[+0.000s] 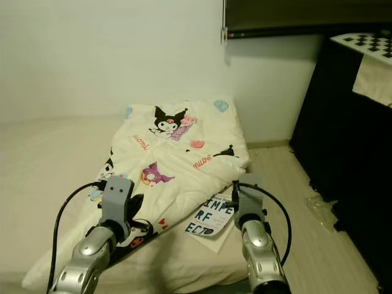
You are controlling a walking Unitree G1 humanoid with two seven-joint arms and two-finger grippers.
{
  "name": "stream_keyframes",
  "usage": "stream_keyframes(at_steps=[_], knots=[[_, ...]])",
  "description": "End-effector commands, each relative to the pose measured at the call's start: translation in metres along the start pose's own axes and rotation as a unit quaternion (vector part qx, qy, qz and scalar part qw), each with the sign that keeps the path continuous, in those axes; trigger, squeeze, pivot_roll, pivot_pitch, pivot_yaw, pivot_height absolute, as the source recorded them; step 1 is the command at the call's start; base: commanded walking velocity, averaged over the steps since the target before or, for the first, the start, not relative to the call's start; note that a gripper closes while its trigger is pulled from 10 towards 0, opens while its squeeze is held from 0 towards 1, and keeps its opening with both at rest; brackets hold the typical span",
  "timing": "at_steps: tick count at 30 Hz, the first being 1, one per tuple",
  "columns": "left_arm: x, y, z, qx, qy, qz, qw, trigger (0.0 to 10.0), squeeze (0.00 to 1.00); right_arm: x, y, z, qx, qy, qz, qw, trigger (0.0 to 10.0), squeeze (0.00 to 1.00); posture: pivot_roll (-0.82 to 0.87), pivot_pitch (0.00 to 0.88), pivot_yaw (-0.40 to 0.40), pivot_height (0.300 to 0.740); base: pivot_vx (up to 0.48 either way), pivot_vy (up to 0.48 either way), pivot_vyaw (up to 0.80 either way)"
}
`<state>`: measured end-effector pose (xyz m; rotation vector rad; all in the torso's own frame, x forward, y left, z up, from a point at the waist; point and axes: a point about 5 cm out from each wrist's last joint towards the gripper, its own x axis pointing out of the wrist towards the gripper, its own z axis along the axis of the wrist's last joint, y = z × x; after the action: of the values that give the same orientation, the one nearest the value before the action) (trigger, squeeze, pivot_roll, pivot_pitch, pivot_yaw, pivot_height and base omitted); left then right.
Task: Clean up the room
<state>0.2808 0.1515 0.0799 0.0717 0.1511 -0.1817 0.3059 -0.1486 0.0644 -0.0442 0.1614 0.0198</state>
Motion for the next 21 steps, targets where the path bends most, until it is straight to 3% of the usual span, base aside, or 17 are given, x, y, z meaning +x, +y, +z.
stream_keyframes(at_steps=[1,6,14,19,21], knots=[[-0.004,0.002,-0.008,-0.002,0.019,-0.005,1.0,10.0,0.0,-0.002,0.002,-0.002,0.003,0.001,0.004,1.0,10.0,0.0,-0.05,0.105,0.058,0.6,0.0,0.0,0.0],[-0.006,-0.004,-0.011,0.004,0.03,-0.039,0.999,10.0,0.0,-0.002,0.001,-0.002,0.001,0.002,0.002,1.0,10.0,0.0,-0.05,0.108,0.059,0.6,0.0,0.0,0.0],[-0.008,-0.005,-0.014,0.011,0.039,-0.051,0.998,10.0,0.0,-0.002,0.001,-0.002,0.004,0.004,0.0,1.0,10.0,0.0,-0.05,0.108,0.061,0.6,0.0,0.0,0.0],[-0.01,-0.006,-0.016,0.01,0.048,-0.072,0.996,10.0,0.0,-0.002,0.001,-0.003,0.006,0.006,0.0,1.0,10.0,0.0,-0.05,0.115,0.064,0.581,0.0,0.0,0.0],[-0.015,-0.007,-0.021,-0.002,0.07,-0.108,0.992,10.0,0.0,-0.003,0.001,-0.002,0.004,0.003,-0.001,1.0,10.0,0.0,-0.05,0.124,0.063,0.576,0.0,0.0,0.0]])
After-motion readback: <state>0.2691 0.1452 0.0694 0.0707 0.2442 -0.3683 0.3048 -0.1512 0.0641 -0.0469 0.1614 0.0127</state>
